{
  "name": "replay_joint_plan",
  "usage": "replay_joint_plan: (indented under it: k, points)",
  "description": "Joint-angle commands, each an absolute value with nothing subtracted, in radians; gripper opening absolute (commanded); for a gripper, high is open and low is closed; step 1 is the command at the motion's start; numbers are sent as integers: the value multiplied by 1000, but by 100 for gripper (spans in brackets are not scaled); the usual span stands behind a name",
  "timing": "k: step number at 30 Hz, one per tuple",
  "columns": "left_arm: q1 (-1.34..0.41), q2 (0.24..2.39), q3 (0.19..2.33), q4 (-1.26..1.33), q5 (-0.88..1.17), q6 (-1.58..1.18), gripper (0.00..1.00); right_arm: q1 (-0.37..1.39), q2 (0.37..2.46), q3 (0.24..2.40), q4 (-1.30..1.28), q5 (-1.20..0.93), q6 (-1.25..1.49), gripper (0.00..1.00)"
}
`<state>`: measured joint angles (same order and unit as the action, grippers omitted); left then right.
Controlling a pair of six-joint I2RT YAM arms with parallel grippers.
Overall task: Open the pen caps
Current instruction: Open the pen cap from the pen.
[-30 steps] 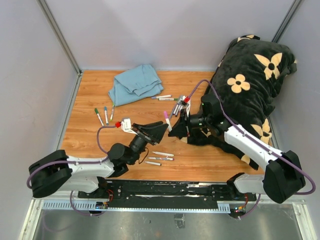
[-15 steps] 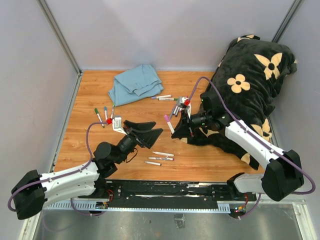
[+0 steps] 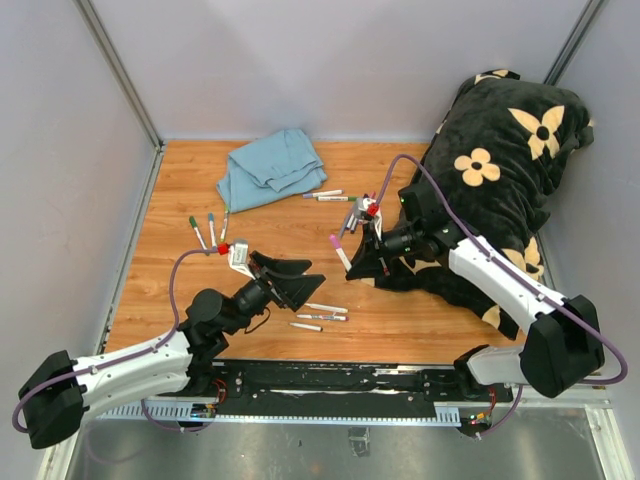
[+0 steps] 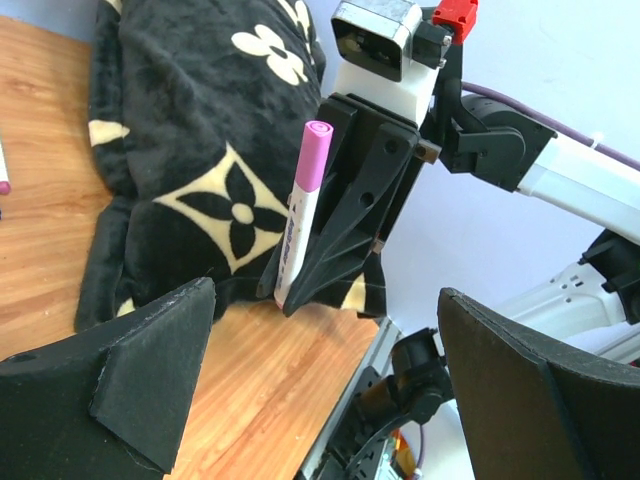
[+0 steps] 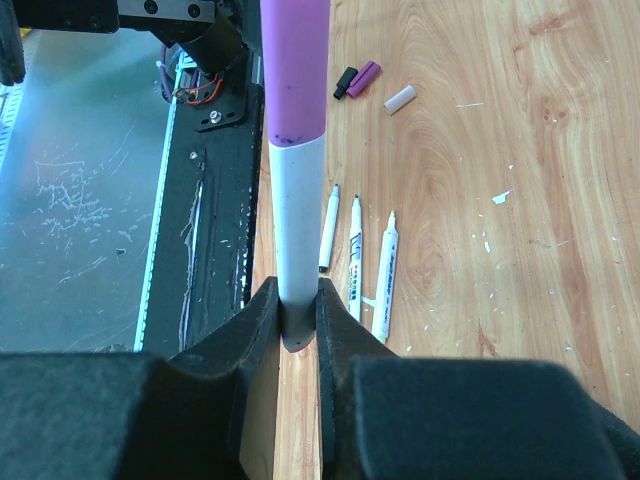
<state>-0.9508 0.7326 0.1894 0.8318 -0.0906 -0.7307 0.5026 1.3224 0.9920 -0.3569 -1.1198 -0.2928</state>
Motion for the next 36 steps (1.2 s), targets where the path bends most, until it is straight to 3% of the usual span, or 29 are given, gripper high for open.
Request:
replay_joint_plan:
  k: [1, 36]
  points:
    - [-943, 730, 172, 860, -86, -729, 97, 485, 1333, 1025, -391, -1143, -331, 1]
    - [-940, 898, 92, 1182, -92, -811, 96, 485, 1359, 1032, -409, -1149, -345, 1]
